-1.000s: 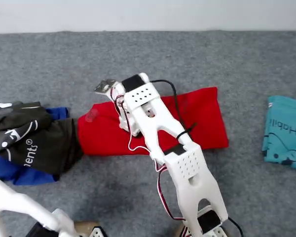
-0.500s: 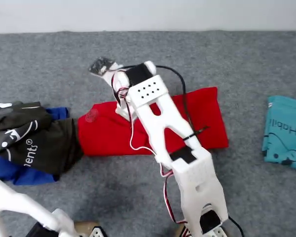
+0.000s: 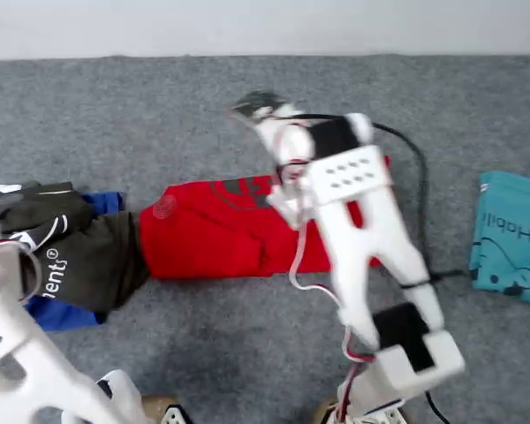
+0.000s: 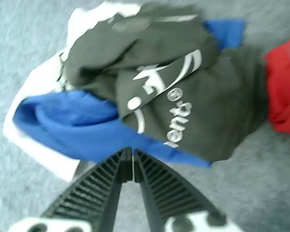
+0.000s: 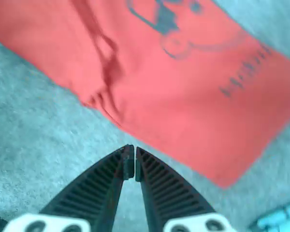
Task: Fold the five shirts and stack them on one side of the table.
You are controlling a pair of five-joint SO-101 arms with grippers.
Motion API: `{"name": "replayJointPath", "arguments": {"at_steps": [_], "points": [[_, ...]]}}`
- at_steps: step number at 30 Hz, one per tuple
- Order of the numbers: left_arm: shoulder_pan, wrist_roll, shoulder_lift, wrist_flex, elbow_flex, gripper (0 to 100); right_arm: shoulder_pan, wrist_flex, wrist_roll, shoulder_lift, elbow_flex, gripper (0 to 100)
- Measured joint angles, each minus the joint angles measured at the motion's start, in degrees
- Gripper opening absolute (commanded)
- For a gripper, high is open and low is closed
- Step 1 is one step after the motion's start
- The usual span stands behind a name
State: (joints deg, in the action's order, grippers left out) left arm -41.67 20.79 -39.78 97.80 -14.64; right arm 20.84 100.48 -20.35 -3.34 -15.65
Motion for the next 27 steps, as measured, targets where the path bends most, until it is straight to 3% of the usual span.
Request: {"name": "replayJointPath", "arguments": {"at_steps": [8,13,18,27], "points": [[16.44,-7.56,-0.44,0.09,-2.2,2,-12.48,0.0,0.0,11.25,10.2,2.3],[25.76,-10.11,-0.53,-1.23,-7.3,2,-18.37,-1.32,1.23,11.43,14.86,14.8],[27.87,-10.37,-0.53,-5.36,-13.01,2,-21.71,-7.3,8.79,11.43,19.96,24.1],[28.13,-10.37,-0.53,-14.15,-20.4,8,-25.49,-18.9,18.9,11.43,31.03,24.4]]}}
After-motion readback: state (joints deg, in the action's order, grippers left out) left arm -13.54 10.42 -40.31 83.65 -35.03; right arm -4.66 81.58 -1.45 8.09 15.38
